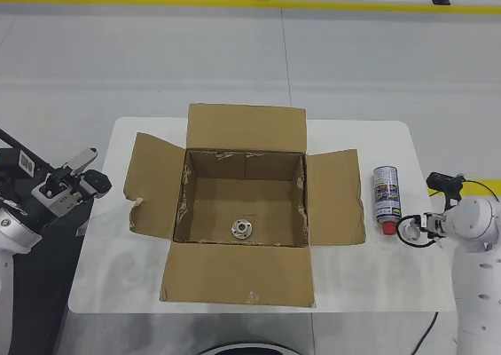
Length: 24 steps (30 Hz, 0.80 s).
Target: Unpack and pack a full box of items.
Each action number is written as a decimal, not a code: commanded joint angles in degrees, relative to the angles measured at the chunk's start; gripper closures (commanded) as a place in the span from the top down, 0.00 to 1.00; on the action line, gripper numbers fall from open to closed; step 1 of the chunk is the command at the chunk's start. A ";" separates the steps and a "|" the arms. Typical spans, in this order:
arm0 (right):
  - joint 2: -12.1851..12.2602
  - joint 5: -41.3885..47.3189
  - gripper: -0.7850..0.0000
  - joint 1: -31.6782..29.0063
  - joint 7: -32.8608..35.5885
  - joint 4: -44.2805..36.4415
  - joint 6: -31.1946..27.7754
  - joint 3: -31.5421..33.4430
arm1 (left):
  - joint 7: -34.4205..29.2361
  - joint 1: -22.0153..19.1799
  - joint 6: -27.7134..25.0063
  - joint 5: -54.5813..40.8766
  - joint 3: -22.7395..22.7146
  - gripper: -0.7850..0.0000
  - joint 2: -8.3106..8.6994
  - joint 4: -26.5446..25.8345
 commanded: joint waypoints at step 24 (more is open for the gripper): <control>-1.12 15.06 0.93 8.79 -0.16 -33.25 3.89 -25.10 | 0.00 0.00 0.00 0.00 0.00 1.00 0.00 0.00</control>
